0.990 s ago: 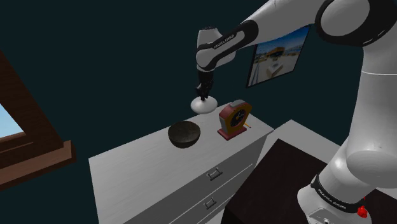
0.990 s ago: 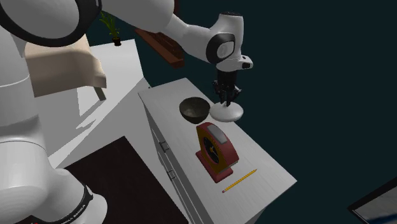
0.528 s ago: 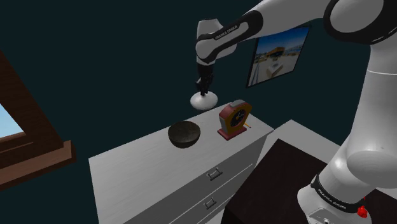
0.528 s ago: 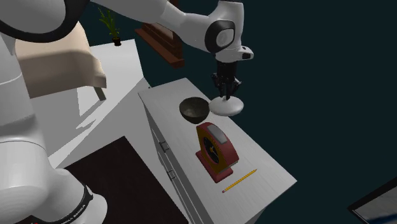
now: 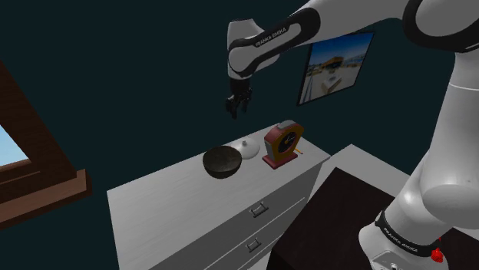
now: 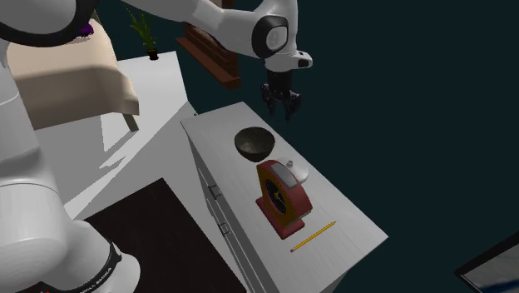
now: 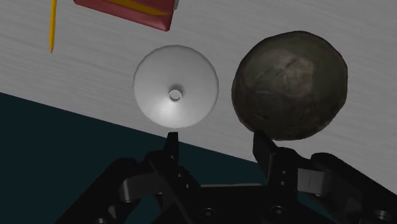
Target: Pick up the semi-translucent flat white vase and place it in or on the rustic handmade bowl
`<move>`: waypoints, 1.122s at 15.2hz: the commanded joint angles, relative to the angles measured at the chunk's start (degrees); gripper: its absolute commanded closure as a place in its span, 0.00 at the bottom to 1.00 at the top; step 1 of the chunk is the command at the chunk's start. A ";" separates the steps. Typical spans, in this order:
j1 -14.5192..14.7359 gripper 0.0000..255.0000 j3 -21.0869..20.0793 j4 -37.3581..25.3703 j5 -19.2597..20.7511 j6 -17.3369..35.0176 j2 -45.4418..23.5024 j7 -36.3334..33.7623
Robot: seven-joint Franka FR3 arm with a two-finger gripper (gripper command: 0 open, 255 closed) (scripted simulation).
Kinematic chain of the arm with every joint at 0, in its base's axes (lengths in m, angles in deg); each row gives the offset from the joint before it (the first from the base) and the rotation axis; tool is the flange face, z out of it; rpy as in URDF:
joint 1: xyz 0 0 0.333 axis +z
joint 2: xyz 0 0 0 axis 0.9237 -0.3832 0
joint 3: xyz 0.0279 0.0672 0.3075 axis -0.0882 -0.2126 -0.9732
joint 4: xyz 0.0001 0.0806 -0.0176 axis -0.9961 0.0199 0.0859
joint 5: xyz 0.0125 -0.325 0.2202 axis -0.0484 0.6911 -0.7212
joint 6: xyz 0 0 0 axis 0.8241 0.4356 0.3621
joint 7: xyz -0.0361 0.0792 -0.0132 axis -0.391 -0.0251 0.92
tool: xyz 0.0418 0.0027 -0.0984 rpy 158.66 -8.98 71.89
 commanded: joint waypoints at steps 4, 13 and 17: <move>1.26 0.00 1.69 1.96 3.74 6.16 -4.98 -7.07; 3.60 0.00 5.71 1.76 8.92 14.30 -15.06 -18.04; 3.35 0.00 5.92 1.71 9.13 16.49 -17.26 -18.18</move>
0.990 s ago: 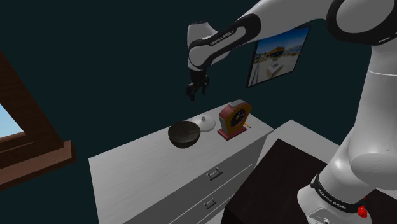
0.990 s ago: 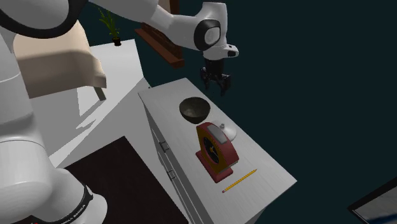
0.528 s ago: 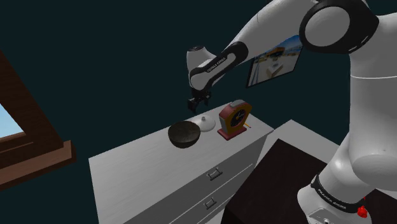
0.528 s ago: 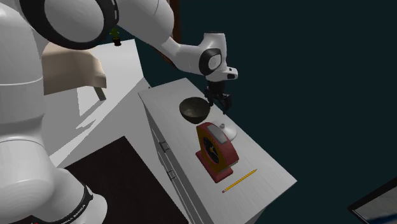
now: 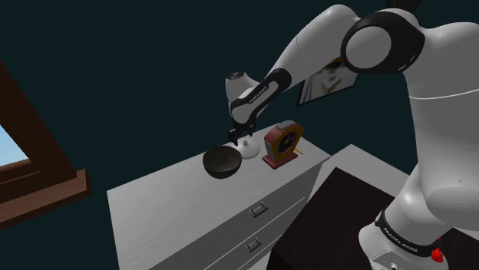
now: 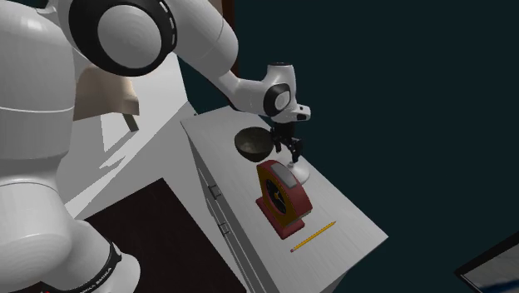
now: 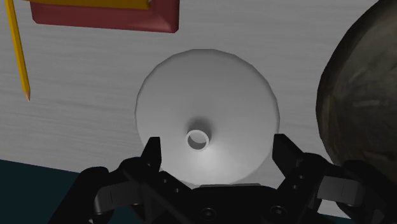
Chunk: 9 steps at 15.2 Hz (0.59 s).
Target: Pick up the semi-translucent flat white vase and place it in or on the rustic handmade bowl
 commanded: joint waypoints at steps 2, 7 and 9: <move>-0.20 0.00 0.19 -0.30 0.20 1.96 -2.21 -0.20; -0.19 0.00 0.19 -0.30 0.20 1.96 -2.21 -0.20; -0.19 0.00 0.19 -0.30 0.20 1.96 -2.21 -0.20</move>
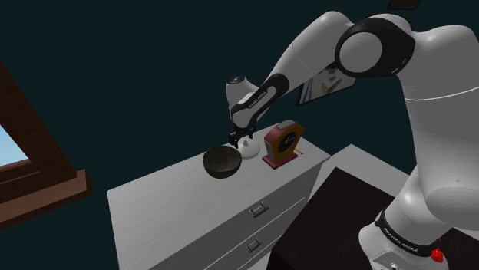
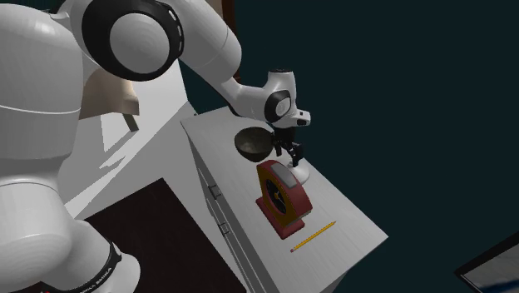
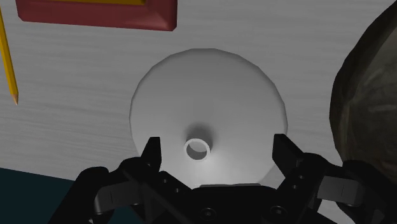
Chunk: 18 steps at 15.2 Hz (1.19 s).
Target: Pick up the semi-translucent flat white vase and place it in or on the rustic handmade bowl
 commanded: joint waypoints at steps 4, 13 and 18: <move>0.00 1.00 0.00 0.00 0.00 0.00 0.00 0.00; -0.02 1.00 -0.07 0.14 -0.12 -1.01 1.17 0.25; -0.06 1.00 -0.24 0.23 -0.43 -3.68 3.96 0.89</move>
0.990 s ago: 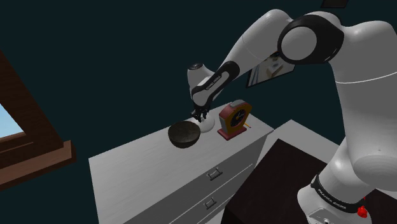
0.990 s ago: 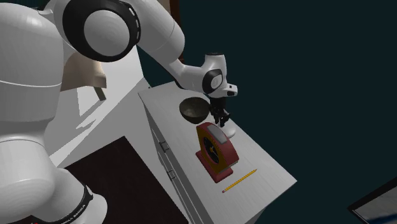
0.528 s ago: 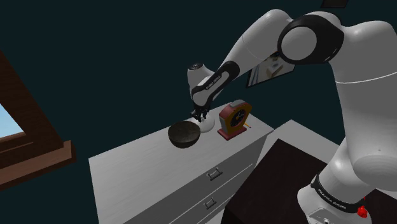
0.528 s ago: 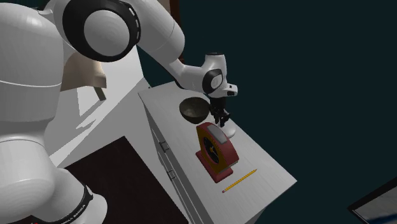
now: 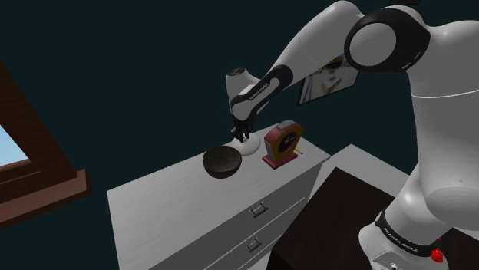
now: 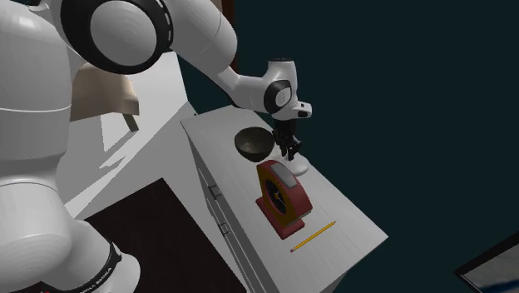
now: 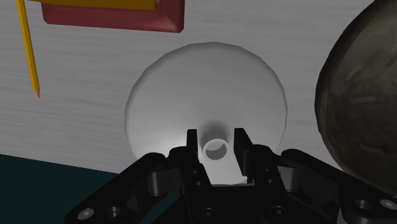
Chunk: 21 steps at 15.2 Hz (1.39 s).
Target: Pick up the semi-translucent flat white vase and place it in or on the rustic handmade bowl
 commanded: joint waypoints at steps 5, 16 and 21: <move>-0.06 1.00 -0.18 -0.30 -0.40 -3.37 3.13 0.83; -0.06 1.00 -0.44 -1.88 -1.10 -9.90 8.17 2.24; -0.03 1.00 -0.53 -3.10 -1.40 -13.03 10.11 2.88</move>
